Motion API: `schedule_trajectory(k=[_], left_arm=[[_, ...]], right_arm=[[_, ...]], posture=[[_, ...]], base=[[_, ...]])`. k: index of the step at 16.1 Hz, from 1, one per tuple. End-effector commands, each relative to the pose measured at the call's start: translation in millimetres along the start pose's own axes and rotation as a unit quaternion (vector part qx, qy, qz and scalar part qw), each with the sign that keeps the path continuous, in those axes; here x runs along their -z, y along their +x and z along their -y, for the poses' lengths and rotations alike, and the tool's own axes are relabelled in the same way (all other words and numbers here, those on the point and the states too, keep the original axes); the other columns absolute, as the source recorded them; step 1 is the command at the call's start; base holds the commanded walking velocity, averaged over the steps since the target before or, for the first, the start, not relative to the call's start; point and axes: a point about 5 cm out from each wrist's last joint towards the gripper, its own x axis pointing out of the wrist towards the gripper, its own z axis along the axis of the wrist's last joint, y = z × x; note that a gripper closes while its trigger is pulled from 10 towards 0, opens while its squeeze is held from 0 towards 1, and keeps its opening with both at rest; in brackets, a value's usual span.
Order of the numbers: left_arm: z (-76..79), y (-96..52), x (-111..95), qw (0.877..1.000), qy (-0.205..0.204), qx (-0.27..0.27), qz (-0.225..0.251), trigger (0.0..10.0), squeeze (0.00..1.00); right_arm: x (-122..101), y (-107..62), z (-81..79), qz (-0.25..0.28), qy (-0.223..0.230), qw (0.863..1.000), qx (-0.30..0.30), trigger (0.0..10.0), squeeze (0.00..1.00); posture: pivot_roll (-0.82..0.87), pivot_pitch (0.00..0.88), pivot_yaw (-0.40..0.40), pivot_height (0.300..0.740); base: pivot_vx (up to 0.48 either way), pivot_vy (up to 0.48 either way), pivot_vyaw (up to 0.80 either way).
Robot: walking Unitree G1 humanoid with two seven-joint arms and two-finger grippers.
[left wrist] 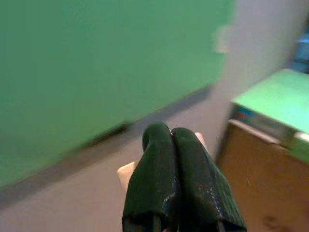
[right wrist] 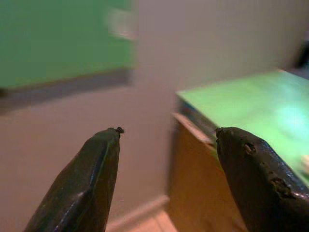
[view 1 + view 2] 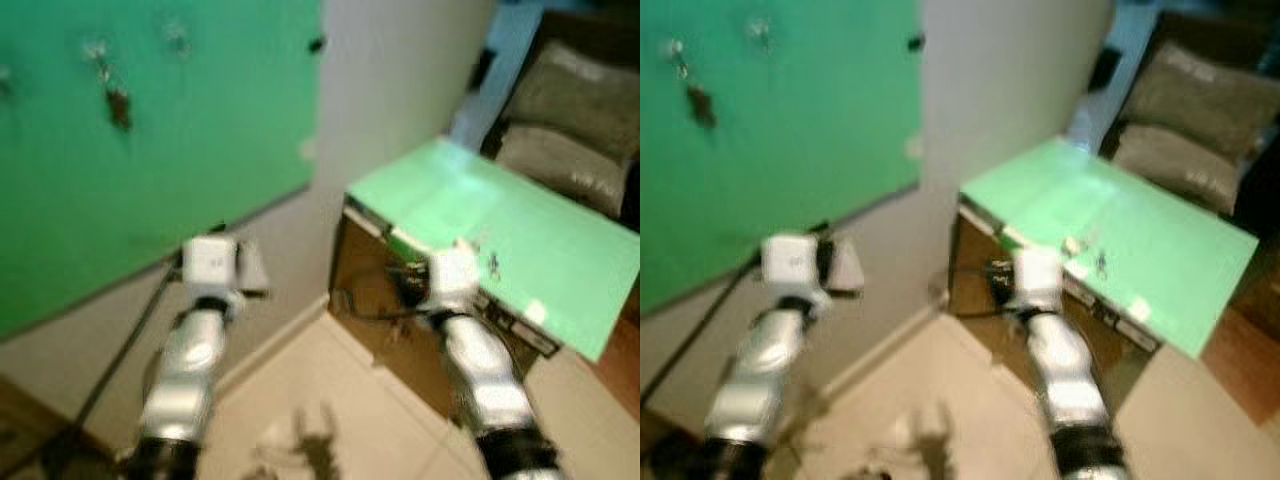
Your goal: Hang keys on a hook
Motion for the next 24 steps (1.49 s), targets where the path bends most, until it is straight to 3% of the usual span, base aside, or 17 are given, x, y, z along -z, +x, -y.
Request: schedule_trajectory(k=[1, 9, 14, 16, 17, 18, 22, 24], left_arm=[[8.3, 0.8, -4.5, 1.0, 0.005, 0.008, 0.014, 10.0, 0.0], [8.9, 11.1, -15.2, 1.0, 0.007, 0.013, 0.028, 10.0, 0.0], [7.6, 27.5, -43.8, 0.996, 0.056, 0.047, 0.058, 10.0, 0.0], [10.0, 43.0, -69.3, 0.99, -0.048, 0.127, 0.049, 10.0, 0.0], [16.0, 43.3, -78.7, 0.974, -0.126, 0.185, 0.046, 10.0, 0.0], [23.0, 38.4, -92.2, 0.934, -0.213, 0.282, 0.045, 10.0, 0.0], [8.2, 20.6, -107.5, 0.882, -0.156, 0.439, 0.07, 10.0, 0.0], [-2.5, 7.6, -129.0, 0.829, -0.209, 0.51, 0.095, 10.0, 0.0]], right_arm=[[-2.3, -0.5, 8.7, 0.002, -0.013, 1.0, 0.005, 10.0, 0.27], [-4.8, 4.9, 4.8, 0.006, -0.019, 1.0, -0.012, 10.0, 0.29], [-7.2, 8.4, -2.9, 0.008, -0.029, 0.999, -0.035, 10.0, 0.3], [-7.1, 9.7, -6.3, 0.009, -0.015, 0.999, -0.028, 10.0, 0.23], [-6.7, 9.8, -7.0, 0.009, -0.012, 1.0, -0.028, 10.0, 0.22], [-5.9, 9.6, -8.2, 0.009, -0.007, 1.0, -0.027, 10.0, 0.22], [-4.1, 6.6, -7.2, 0.008, -0.004, 1.0, -0.028, 10.0, 0.22], [-3.5, 5.8, -7.9, 0.008, -0.002, 1.0, -0.028, 10.0, 0.23]], posture=[[0.09, 0.0, -0.053, 0.74], [0.1, 0.0, -0.06, 0.74], [0.1, 0.0, -0.057, 0.74], [0.1, 0.0, -0.05, 0.74], [0.1, 0.0, -0.046, 0.74], [0.1, 0.0, -0.04, 0.74], [0.09, 0.0, -0.029, 0.74], [0.08, 0.0, -0.017, 0.74]], base=[[0.0, 0.0, 0.66], [0.0, 0.0, 0.65], [0.0, 0.0, 0.64], [0.0, 0.0, 0.0], [0.0, 0.0, 0.0], [0.0, 0.0, 0.0], [0.0, 0.0, 0.0], [0.0, 0.0, 0.0]])
